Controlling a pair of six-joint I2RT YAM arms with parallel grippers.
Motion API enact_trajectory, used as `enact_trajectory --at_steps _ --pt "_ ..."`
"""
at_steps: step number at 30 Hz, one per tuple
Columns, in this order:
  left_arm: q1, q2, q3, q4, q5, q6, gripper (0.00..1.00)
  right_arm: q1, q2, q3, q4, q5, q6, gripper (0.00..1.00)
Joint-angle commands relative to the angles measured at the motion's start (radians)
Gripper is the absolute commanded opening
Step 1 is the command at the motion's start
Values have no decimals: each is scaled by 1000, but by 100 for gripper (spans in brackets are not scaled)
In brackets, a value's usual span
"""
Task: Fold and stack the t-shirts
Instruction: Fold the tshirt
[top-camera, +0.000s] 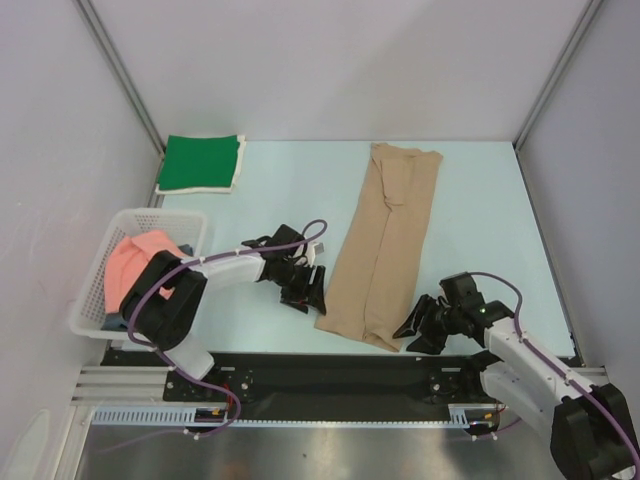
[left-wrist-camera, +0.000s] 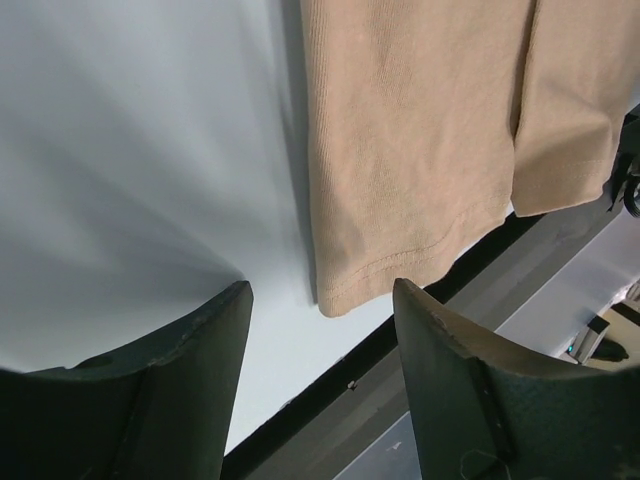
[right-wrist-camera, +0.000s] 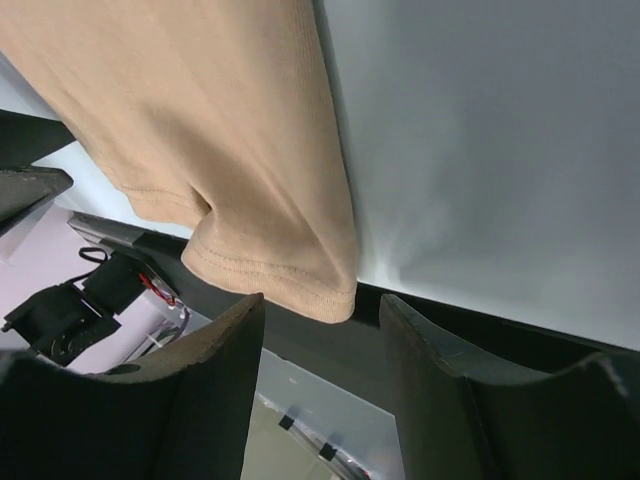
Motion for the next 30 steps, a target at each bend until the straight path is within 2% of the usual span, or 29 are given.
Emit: enact_trajectory --at_steps 1,6,12,18,19,22,25,30 --pt "6 41 7 21 -26 33 65 21 22 -8 92 25 54 56" --pt "6 78 21 14 -11 36 60 30 53 -53 155 -5 80 55" --pt "4 86 -5 10 0 48 47 42 31 -84 149 21 87 49" --pt "6 106 -42 25 3 53 31 50 51 -102 155 57 80 21" --pt "6 107 -45 28 9 53 25 53 46 -96 125 66 69 9" --pt "6 109 -61 42 11 47 16 62 36 -71 60 112 49 1" --pt "6 100 -74 51 14 42 0 70 51 -82 69 117 44 0" --pt "6 52 -114 59 6 31 0 100 68 -82 45 135 40 0"
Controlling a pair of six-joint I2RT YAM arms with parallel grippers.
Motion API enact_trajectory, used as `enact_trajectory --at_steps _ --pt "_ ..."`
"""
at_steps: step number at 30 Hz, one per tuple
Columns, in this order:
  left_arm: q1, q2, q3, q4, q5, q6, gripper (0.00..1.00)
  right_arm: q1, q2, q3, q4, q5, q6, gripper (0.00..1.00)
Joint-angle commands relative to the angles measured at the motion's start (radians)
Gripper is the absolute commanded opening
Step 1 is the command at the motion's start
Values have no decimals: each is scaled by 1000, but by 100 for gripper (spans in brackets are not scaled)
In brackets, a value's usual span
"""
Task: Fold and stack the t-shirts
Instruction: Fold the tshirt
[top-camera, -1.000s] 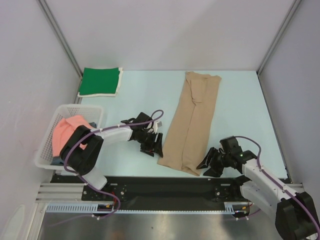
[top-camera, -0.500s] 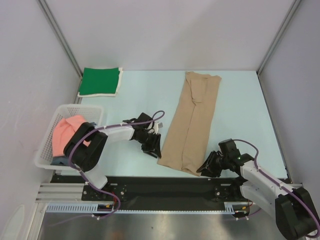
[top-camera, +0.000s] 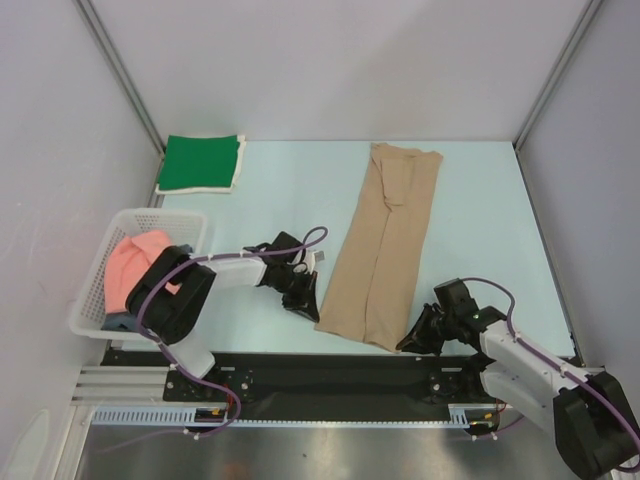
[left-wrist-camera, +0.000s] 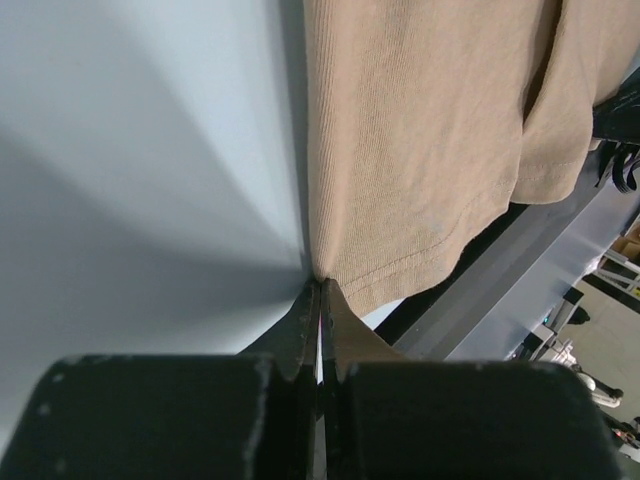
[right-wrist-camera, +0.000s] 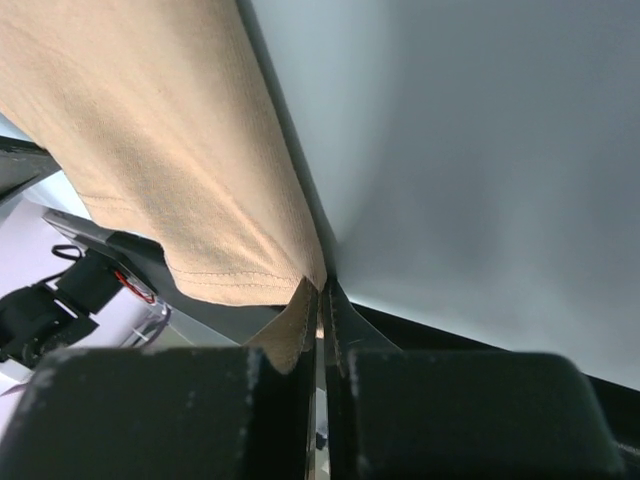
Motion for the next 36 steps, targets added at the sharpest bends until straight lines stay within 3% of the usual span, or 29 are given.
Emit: enact_trajectory --at_steps 1,14,20,26,27,28,32,33,34,35,36 --pt "1 -15 -65 -27 -97 30 0 33 -1 7 -100 97 -31 0" --pt "-19 -228 -56 -61 -68 -94 0 38 -131 120 -240 132 -52 0" --pt "-39 -183 25 -84 -68 -126 0 39 -70 90 -75 39 12 0" --pt "-39 -184 -19 -102 -129 -153 1 39 -47 82 -150 74 -23 0" --pt "-40 -184 -30 -105 -148 -153 14 41 -50 74 -153 71 -21 0" --pt "-43 -202 -32 -131 -167 -153 34 41 -65 67 -151 68 -18 0" --pt "-86 -336 22 -200 -324 -116 56 41 -84 41 -142 54 -9 2" --pt "-118 -380 30 -196 -345 -108 67 41 -87 42 -144 51 -9 4" --pt "-134 -414 37 -149 -344 -85 71 39 -87 44 -147 50 -21 7" --pt "-149 -442 36 -100 -305 -77 75 41 -90 48 -160 48 -28 10" --pt "-164 -433 30 -44 -221 -74 77 41 -90 62 -173 54 -35 23"
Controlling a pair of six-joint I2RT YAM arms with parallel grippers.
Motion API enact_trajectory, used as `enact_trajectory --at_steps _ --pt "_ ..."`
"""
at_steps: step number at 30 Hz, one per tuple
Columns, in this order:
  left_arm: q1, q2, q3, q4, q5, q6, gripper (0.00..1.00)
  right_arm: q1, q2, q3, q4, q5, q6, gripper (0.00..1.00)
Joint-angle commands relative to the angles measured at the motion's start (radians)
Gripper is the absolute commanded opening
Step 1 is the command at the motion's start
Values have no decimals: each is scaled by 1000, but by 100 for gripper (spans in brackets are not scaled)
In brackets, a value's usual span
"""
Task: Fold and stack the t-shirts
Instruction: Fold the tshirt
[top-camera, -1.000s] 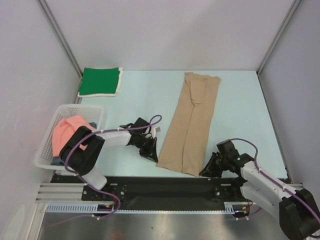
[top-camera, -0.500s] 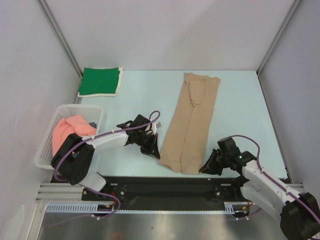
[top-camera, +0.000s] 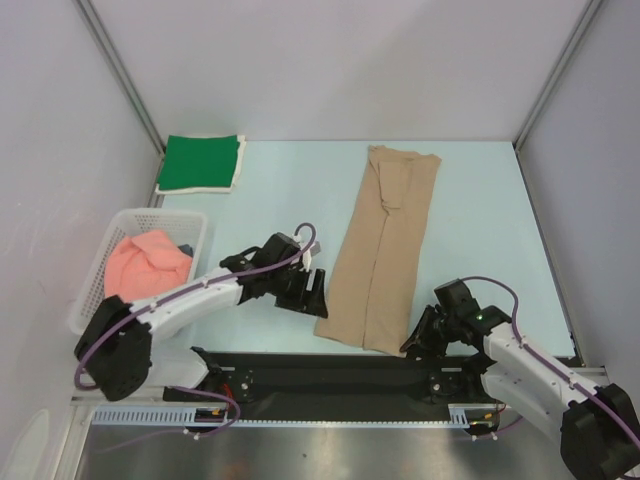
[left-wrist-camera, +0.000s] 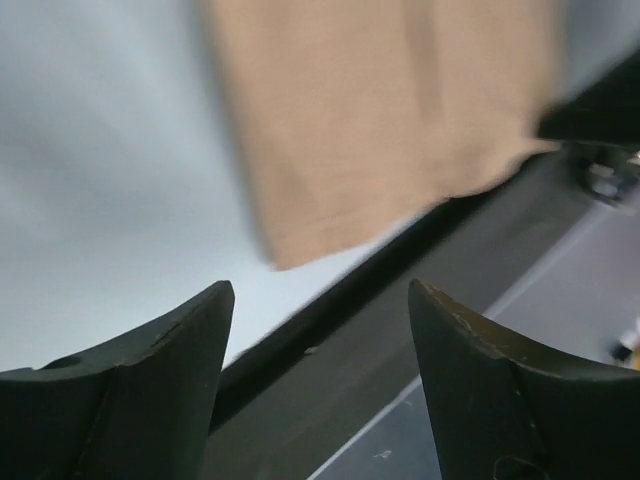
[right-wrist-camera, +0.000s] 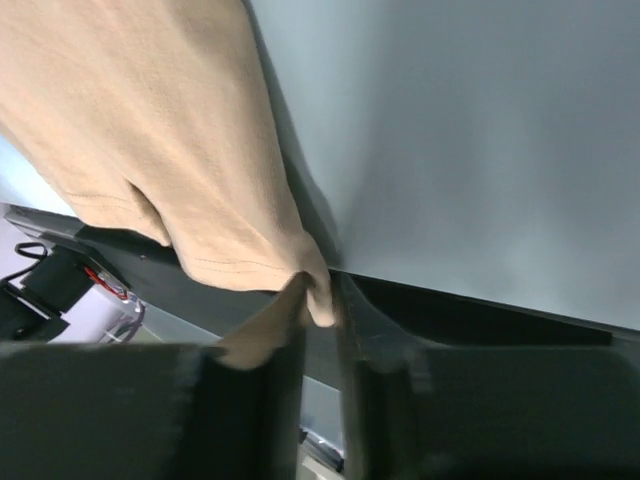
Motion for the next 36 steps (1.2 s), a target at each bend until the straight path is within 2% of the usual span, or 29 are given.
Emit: enact_trajectory --at_steps 1,3,6,10,15,19,22,26,33,36 --pt "-54 -56 47 219 186 21 76 6 -15 25 -45 8 -39 26" --pt "-95 56 80 277 249 2 72 4 -29 36 -58 9 -48 34" --pt "-150 225 177 326 280 -10 72 -2 -40 57 -76 15 -54 44" --pt "-178 350 251 292 228 -39 71 -13 -42 73 -88 15 -70 47" --pt "-181 413 307 227 132 -16 74 -36 -66 71 -94 8 -79 47" --pt "-187 468 303 303 204 -41 73 -57 -88 63 -104 0 -85 47" --pt "-193 498 303 325 211 -48 65 -65 -91 59 -113 -8 -94 47" --pt "-195 515 297 332 211 -47 62 -68 -98 59 -125 -8 -97 47" --pt "-198 542 312 352 238 -61 49 -71 -106 63 -131 -11 -93 46" --pt "-203 544 314 361 243 -67 47 -71 -104 62 -134 -11 -94 46"
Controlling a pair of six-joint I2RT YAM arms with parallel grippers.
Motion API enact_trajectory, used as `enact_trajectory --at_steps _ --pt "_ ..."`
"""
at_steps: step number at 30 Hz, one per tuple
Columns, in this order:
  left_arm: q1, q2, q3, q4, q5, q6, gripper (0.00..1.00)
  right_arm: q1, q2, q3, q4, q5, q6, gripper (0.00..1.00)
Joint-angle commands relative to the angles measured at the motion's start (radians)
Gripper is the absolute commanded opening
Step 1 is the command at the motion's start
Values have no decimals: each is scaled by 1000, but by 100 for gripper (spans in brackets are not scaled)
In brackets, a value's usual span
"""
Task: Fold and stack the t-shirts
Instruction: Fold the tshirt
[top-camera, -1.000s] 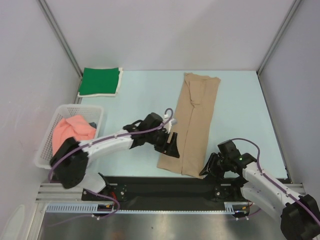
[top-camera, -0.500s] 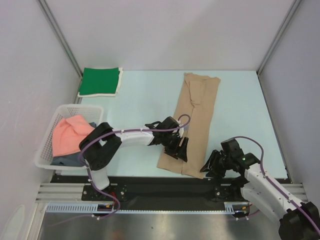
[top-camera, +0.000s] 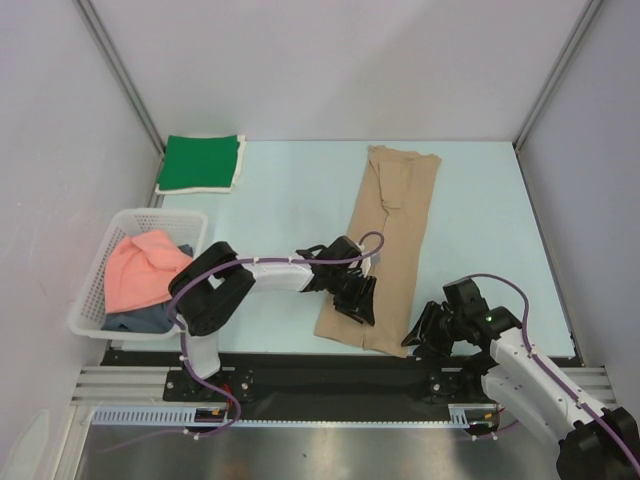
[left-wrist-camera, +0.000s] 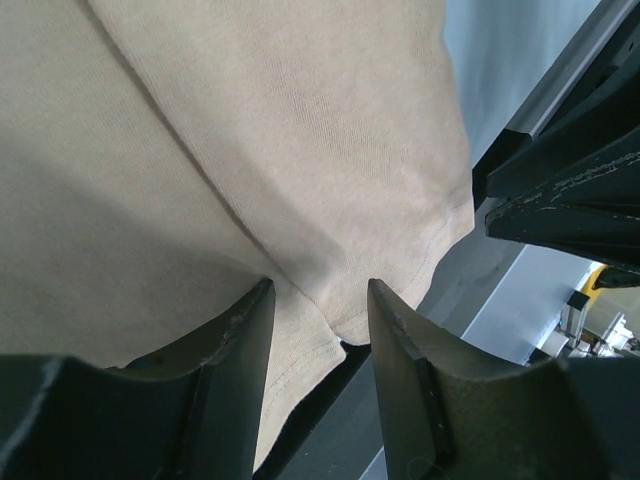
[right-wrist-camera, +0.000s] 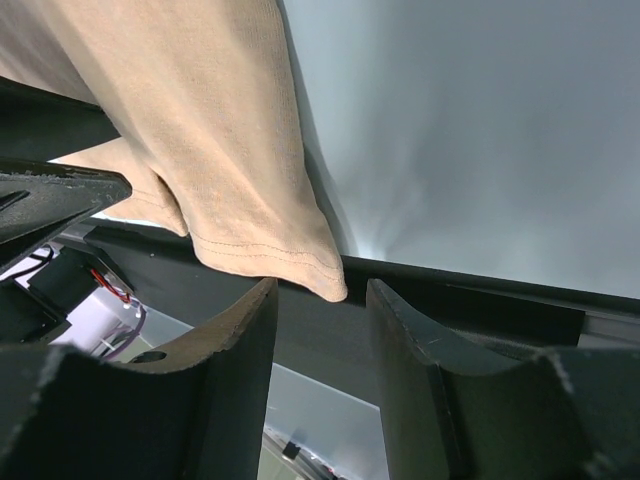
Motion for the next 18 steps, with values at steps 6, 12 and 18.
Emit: enact_trajectory --at_steps 6,12,18 --pt "-15 33 36 59 57 -25 46 -4 -11 22 -16 -8 -8 46" --pt "-15 33 56 61 69 -25 40 -4 -8 18 -12 -8 -7 46" --pt "-21 -14 62 -28 28 -8 20 -4 -6 10 -7 -8 -5 46"
